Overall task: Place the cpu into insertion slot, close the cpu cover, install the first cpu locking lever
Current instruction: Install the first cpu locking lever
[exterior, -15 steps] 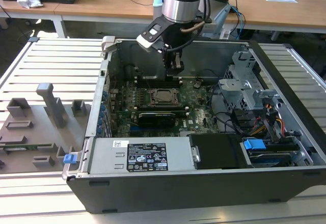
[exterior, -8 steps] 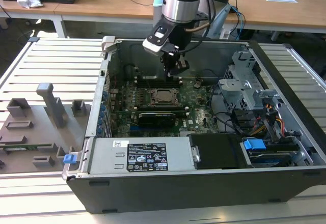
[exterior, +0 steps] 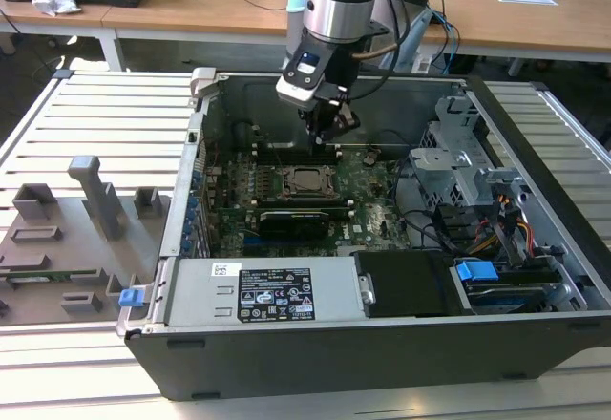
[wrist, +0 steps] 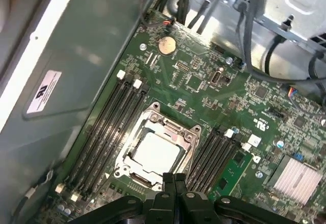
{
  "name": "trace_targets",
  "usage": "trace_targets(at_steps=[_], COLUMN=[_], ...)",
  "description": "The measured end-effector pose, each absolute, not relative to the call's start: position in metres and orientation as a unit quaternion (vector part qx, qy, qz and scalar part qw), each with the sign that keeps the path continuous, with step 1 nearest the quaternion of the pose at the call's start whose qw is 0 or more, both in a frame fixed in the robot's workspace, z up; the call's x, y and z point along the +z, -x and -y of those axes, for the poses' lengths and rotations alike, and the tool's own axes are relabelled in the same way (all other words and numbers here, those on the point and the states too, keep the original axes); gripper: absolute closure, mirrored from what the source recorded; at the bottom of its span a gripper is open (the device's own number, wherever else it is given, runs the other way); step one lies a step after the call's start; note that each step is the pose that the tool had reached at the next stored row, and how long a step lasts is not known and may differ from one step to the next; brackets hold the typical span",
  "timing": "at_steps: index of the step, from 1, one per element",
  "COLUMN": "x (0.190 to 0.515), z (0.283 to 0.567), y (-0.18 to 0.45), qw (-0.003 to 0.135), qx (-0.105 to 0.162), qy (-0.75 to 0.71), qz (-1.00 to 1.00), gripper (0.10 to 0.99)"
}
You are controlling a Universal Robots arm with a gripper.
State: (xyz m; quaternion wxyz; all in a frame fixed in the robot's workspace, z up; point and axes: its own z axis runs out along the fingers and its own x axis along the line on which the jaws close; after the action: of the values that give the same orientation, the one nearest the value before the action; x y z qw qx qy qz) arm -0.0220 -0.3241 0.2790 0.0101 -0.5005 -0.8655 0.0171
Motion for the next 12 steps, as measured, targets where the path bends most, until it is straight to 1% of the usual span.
trace_targets(at_steps=[12], x=[0.2790], z=[0.3241], y=[0.0220], qw=[0.008], qx=[0.018], qy=[0.390], qz=[0.920], gripper=[0.980])
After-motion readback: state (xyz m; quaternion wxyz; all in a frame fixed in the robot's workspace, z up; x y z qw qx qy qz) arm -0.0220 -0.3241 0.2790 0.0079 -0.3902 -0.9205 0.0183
